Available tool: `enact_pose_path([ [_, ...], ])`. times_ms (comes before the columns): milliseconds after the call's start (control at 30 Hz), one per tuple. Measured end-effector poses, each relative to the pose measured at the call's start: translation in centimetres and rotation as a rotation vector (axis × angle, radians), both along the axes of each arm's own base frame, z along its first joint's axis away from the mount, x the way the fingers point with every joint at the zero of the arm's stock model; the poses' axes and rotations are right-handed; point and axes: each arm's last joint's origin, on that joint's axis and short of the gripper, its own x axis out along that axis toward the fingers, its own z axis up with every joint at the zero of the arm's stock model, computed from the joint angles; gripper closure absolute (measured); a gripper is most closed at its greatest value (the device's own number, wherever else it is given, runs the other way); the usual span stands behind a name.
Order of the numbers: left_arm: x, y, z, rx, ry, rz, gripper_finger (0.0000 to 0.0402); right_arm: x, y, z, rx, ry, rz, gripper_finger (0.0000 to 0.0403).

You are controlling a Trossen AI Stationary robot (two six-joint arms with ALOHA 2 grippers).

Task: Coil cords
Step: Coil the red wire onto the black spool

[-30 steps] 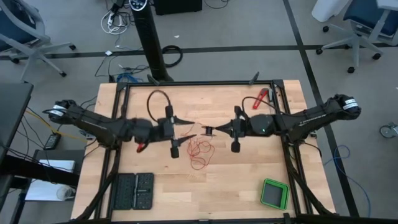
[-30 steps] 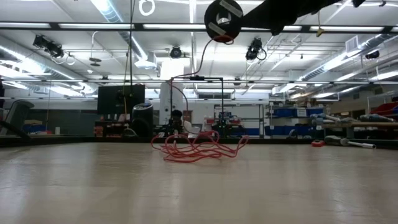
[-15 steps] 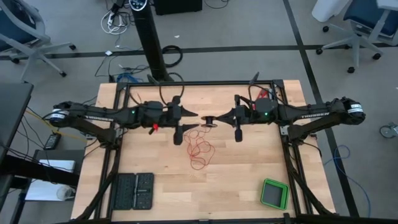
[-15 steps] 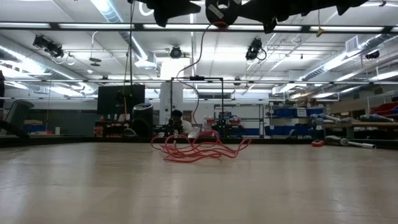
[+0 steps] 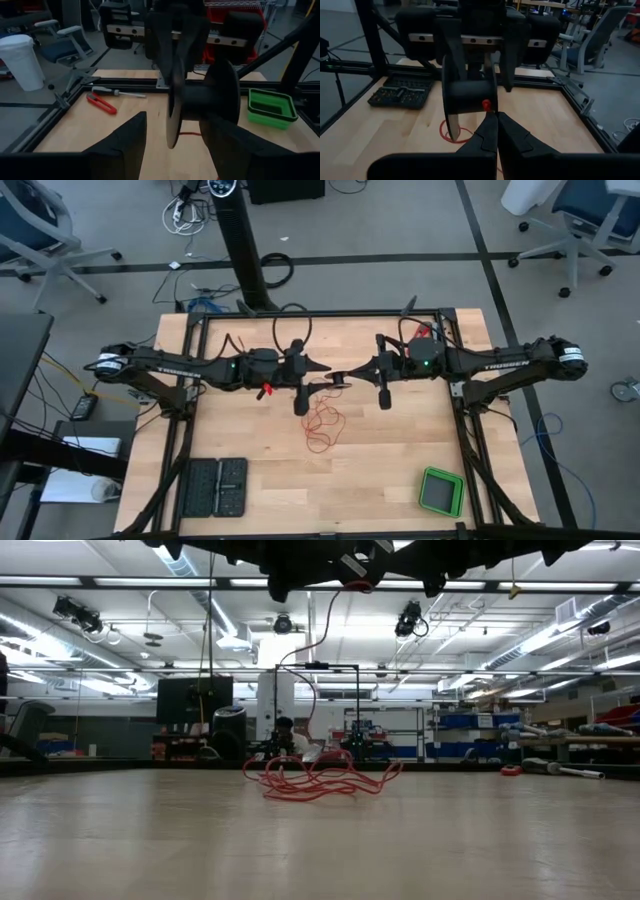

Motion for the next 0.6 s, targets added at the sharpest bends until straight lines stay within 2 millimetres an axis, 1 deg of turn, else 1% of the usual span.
enact_pose_path([
  [100,-0.01,0.05,-0.01,0.023,0.004,0.009,0.021,-0.02,-0.02,-0.04,0.0,0.003,-0.003,0.0403],
  [167,-0.01,0.05,0.0,0.028,0.004,0.009,0.0224,-0.01,-0.03,-0.03,-0.002,0.003,-0.01,0.0403],
  [233,-0.02,0.06,-0.06,0.033,0.011,0.012,0.0248,-0.01,-0.05,-0.03,-0.002,0.003,-0.014,0.0403],
  [300,-0.04,0.07,-0.12,0.054,0.02,0.012,0.0281,0.0,-0.05,-0.04,-0.002,0.004,-0.015,0.0403],
  [433,-0.04,0.12,-0.11,0.081,0.022,0.014,0.0378,0.03,-0.01,-0.08,0.002,0.006,-0.009,0.0403],
  [467,-0.04,0.13,-0.11,0.081,0.022,0.013,0.0388,0.03,-0.01,-0.1,0.009,0.007,-0.009,0.0403],
  [600,-0.04,0.13,-0.11,0.081,0.023,0.013,0.0398,0.02,0.0,-0.11,0.024,0.008,-0.01,0.04],
])
